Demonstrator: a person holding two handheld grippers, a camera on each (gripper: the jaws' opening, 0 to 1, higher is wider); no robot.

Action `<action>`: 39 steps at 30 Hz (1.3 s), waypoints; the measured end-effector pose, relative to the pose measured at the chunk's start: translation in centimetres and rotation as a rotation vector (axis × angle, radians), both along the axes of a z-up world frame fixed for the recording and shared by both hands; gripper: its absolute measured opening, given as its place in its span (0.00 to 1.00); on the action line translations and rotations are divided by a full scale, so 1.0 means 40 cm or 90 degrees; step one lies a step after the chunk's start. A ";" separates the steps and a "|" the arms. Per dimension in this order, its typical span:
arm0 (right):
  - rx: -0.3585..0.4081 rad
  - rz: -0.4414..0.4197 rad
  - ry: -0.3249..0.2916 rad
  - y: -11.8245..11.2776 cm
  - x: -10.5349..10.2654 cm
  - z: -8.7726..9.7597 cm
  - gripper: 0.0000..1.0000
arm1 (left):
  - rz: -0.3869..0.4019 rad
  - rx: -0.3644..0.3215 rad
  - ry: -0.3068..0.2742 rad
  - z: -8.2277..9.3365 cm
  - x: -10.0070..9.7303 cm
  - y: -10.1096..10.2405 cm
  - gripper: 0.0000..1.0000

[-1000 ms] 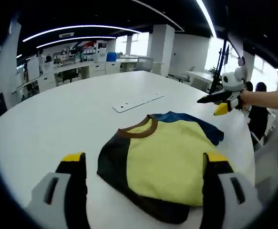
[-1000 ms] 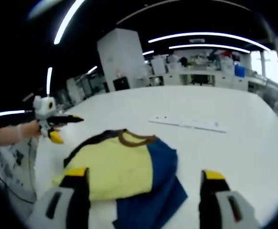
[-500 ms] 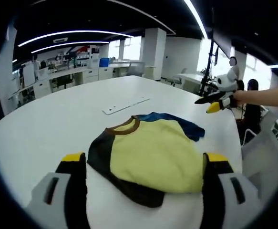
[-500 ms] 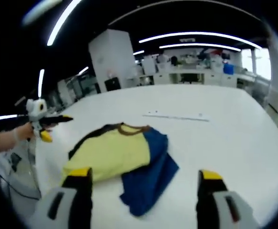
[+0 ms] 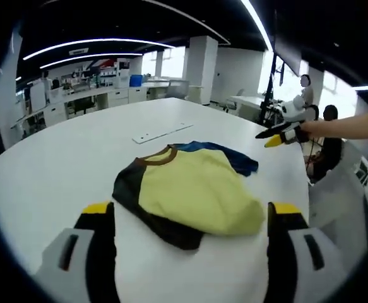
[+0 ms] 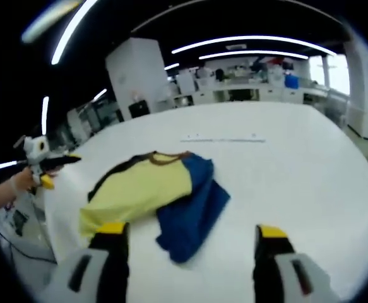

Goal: Fold the garment on the visible template until the final outline fits inside the template.

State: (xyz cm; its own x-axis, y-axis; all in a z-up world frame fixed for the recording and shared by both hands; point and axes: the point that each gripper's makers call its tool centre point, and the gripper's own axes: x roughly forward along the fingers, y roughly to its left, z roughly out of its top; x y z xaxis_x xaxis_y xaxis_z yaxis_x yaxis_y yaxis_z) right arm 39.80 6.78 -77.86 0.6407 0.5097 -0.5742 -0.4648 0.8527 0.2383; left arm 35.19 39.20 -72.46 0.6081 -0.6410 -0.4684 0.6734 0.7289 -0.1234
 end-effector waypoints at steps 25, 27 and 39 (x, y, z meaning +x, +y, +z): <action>0.001 -0.041 0.102 0.032 -0.023 -0.149 0.19 | 0.024 -0.024 0.014 -0.012 -0.053 0.007 0.94; 0.001 -0.041 0.104 0.035 -0.030 -0.148 0.11 | 0.024 -0.024 0.014 -0.012 -0.053 0.007 0.94; 0.039 -0.069 0.036 0.029 0.018 -0.043 0.00 | 0.025 -0.031 0.016 -0.017 -0.052 0.009 0.94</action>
